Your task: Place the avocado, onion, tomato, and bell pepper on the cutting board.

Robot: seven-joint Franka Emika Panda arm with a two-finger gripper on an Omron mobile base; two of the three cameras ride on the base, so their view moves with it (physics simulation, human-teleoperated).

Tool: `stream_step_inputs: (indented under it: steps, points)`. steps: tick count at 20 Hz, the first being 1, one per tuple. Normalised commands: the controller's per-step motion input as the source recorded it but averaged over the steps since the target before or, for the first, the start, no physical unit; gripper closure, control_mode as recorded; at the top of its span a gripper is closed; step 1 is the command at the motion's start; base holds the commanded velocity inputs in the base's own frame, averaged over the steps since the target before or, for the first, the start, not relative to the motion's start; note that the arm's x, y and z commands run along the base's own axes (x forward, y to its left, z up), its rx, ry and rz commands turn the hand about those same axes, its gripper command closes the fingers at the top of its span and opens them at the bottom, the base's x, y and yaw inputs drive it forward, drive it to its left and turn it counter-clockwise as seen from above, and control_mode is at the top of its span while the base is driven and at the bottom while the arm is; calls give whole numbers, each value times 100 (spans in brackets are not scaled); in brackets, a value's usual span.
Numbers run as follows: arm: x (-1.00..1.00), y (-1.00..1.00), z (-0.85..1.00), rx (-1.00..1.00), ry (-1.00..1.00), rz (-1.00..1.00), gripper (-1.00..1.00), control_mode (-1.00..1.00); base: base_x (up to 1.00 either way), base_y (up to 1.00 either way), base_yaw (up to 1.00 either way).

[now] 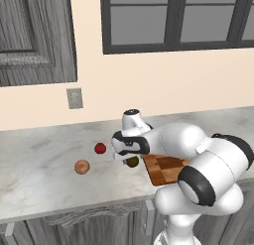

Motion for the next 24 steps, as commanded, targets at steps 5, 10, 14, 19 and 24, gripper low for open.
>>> stream_step_inputs:
  steps: [5, 10, 14, 19, 24]
  points:
    - [3, 0, -11, 1, 0, 0, -100, -100, 0, 0, 0]
    - [6, 1, -14, 0, 1, 0, -100, -100, 0, 0, 0]
    - [6, 0, -17, 0, 1, 0, -100, -100, 0, 0, 0]
    - [3, 8, -9, 0, 6, 0, 100, -100, 0, 0, 0]
    - [0, 0, 11, -2, -1, 0, 100, -100, 0, 0, 0]
